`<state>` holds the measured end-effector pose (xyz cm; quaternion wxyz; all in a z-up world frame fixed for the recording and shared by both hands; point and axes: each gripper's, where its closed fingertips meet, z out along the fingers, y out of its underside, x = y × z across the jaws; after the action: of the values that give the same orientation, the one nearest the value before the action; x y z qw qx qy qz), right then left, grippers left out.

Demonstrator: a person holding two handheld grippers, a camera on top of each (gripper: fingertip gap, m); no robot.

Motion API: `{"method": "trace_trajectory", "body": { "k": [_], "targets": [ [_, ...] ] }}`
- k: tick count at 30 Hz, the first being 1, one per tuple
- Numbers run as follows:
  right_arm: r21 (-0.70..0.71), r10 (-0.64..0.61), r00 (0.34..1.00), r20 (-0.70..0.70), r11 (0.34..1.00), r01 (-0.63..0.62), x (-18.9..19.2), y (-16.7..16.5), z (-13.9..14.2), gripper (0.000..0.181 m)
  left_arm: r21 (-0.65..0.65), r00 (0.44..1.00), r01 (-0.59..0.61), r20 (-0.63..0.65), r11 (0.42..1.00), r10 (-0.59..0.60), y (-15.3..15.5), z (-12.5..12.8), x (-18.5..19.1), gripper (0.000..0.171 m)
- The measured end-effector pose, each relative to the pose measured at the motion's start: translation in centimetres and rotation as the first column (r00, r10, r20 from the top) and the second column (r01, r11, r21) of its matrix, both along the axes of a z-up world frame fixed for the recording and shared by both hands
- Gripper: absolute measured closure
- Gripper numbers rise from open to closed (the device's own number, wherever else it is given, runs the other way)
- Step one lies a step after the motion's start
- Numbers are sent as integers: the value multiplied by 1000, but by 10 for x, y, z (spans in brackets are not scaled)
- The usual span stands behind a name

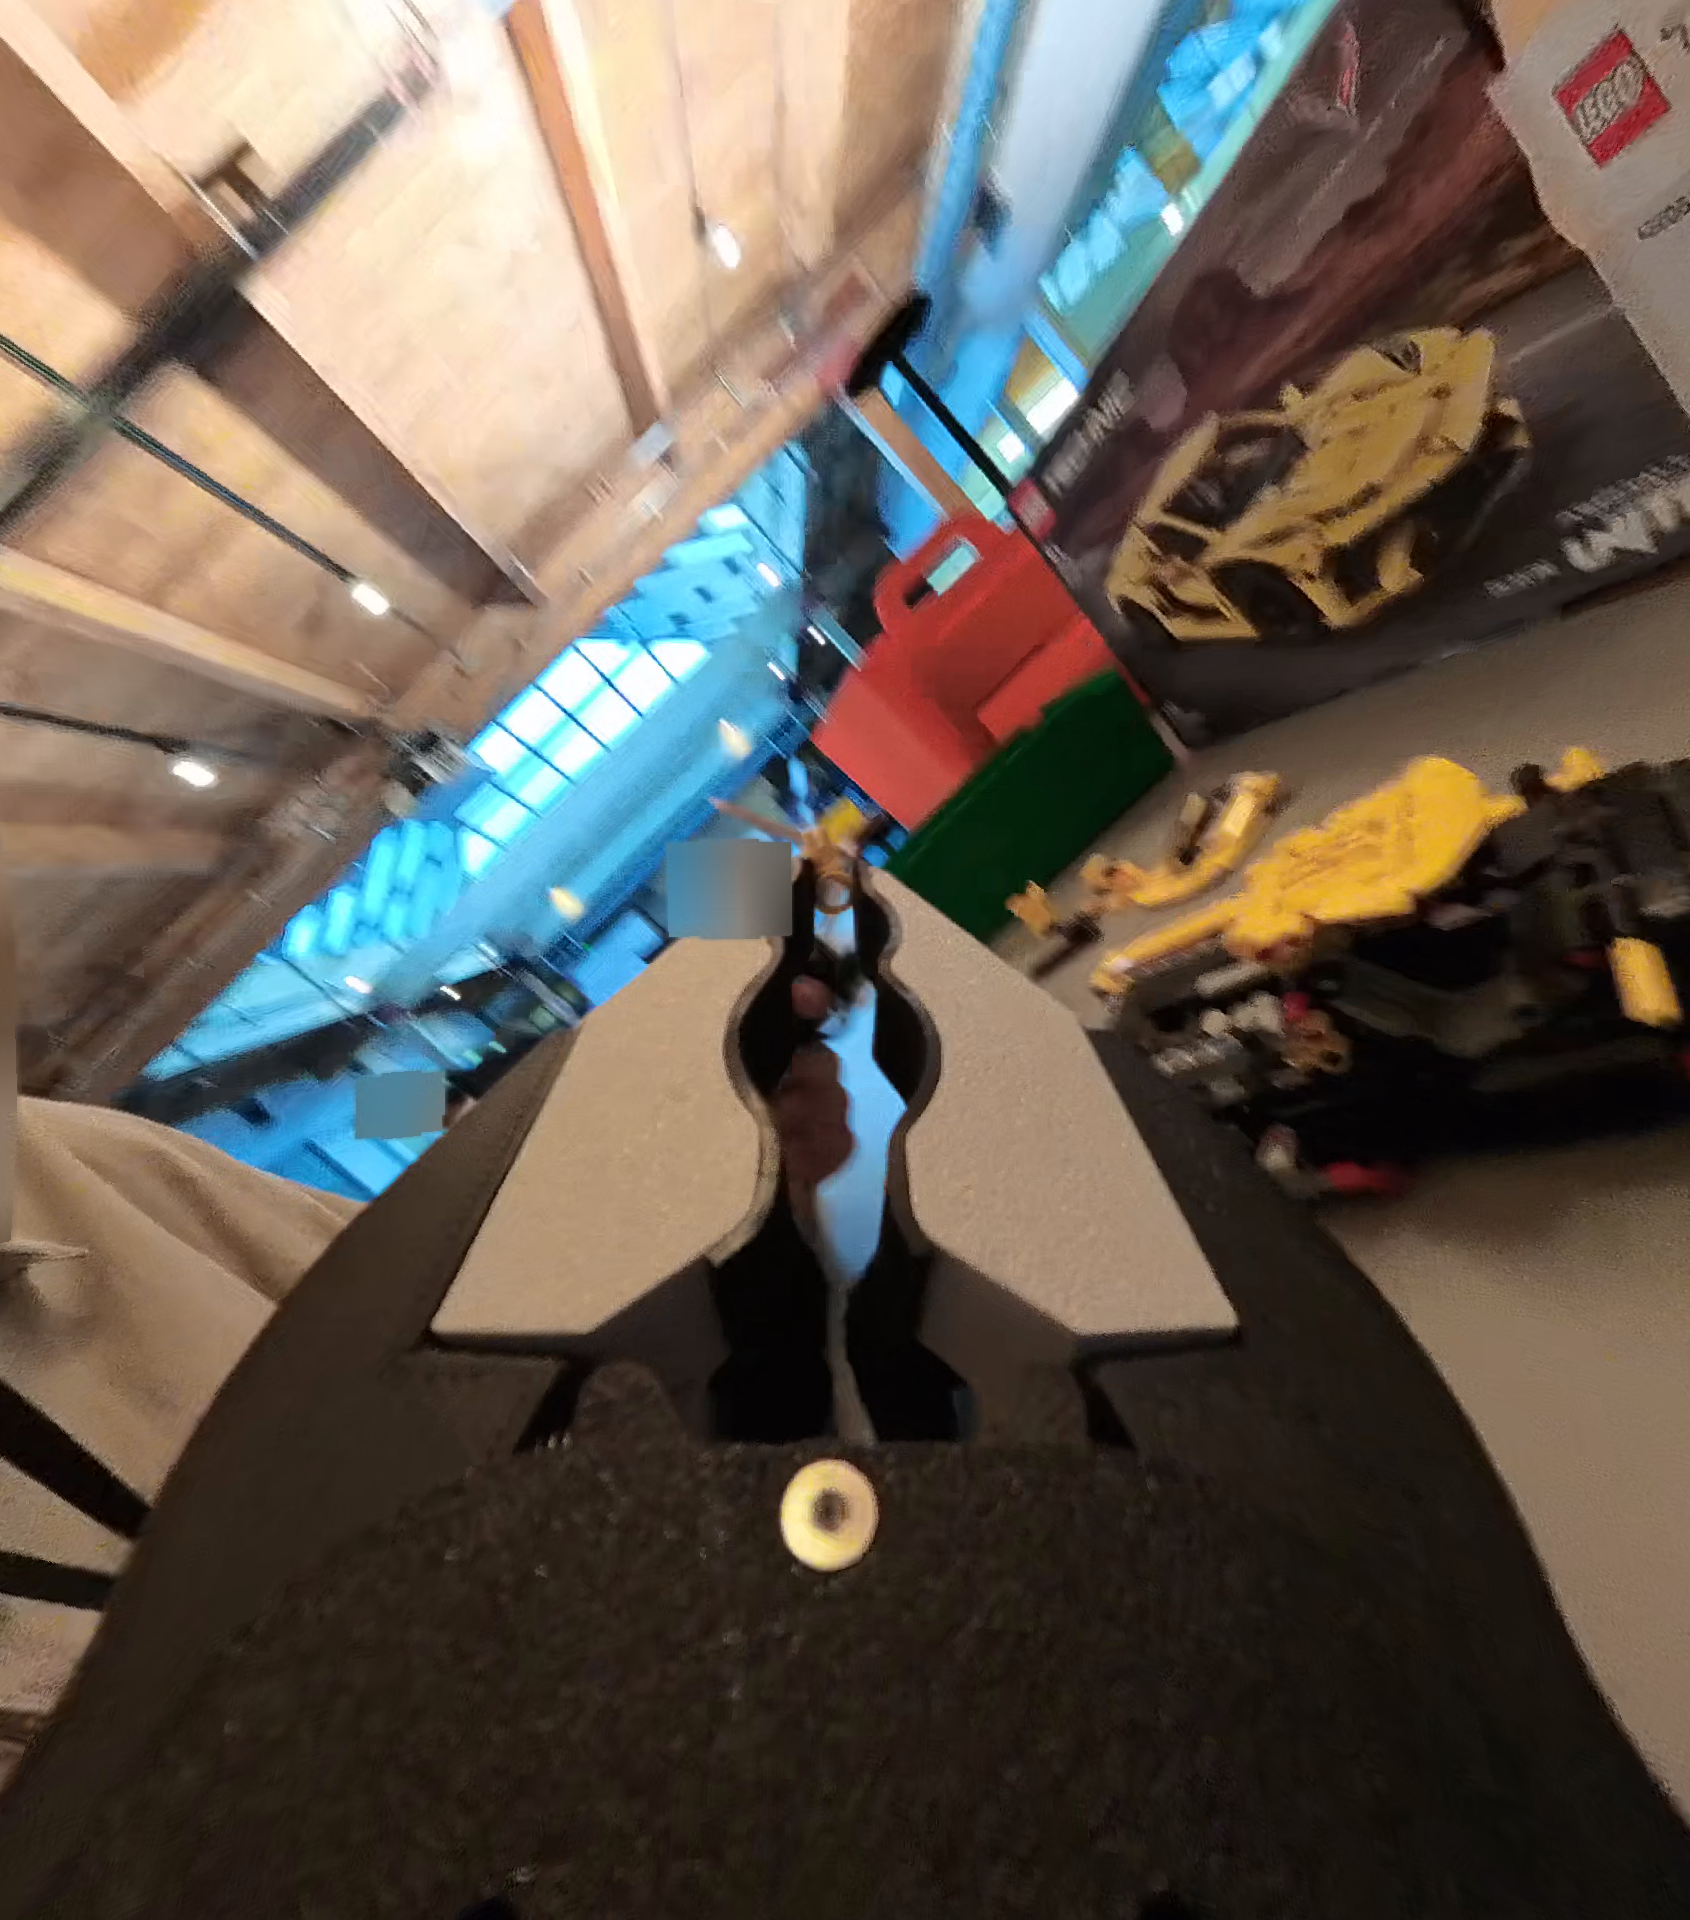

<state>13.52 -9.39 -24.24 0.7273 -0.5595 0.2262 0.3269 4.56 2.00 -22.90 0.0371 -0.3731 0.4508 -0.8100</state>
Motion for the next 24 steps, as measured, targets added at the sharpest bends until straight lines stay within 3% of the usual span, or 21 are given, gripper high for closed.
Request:
{"method": "trace_trajectory", "body": {
  "k": [2, 4, 5, 7, 10, 13, 14, 15, 16, 17, 19, 20, 22, 24],
  "targets": [
    [-89, -67, 997, 24, 994, 69, 21, -16, -7, 175, 90, 994, 111, 8, 990, -112, -34, -4, -8, 166],
    [-297, -137, 989, 57, 943, 147, 48, -42, -36, 175, 140, 988, 155, 0, 978, -157, -50, -8, -13, 165],
    [-435, -205, 973, 103, 871, 229, 67, -62, -58, 175, 165, 987, 161, -7, 973, -162, -52, -12, -13, 165],
    [-641, -371, 889, 269, 619, 453, 108, -120, -95, 174, 195, 990, 141, -30, 971, -138, -52, -18, -9, 165],
    [-757, -363, 830, 422, 362, 543, 127, -173, -119, 174, 194, 990, 139, -43, 971, -133, -51, -19, -6, 165],
    [-750, -356, 785, 507, 267, 605, 136, -191, -122, 166, 194, 990, 138, -41, 971, -133, -51, -19, -6, 165],
    [-745, -356, 780, 515, 263, 612, 136, -191, -121, 163, 194, 991, 136, -42, 971, -131, -51, -19, -6, 165],
    [-726, -356, 779, 516, 301, 618, 134, -184, -113, 164, 198, 990, 139, -43, 970, -133, -52, -20, -6, 165],
    [-678, -353, 777, 522, 381, 629, 127, -168, -97, 163, 202, 990, 139, -41, 970, -133, -52, -19, -7, 165],
    [-604, -309, 793, 525, 521, 603, 111, -140, -76, 159, 201, 991, 137, -36, 970, -133, -52, -18, -8, 165],
    [-413, -92, 848, 522, 843, 346, 43, -70, -29, 155, 189, 987, 159, -29, 969, -157, -54, -16, -11, 165],
    [-330, 27, 853, 521, 928, 172, 4, -43, -11, 146, 179, 984, 180, -27, 967, -178, -56, -14, -14, 165],
    [-253, 179, 845, 504, 966, -54, -52, -5, 8, 150, 195, 981, 194, -19, 961, -194, -60, -13, -17, 165],
    [-236, 295, 850, 436, 949, -209, -85, 24, 7, 150, 281, 986, 156, 20, 947, -168, -65, -16, -19, 165]
  ]
}}
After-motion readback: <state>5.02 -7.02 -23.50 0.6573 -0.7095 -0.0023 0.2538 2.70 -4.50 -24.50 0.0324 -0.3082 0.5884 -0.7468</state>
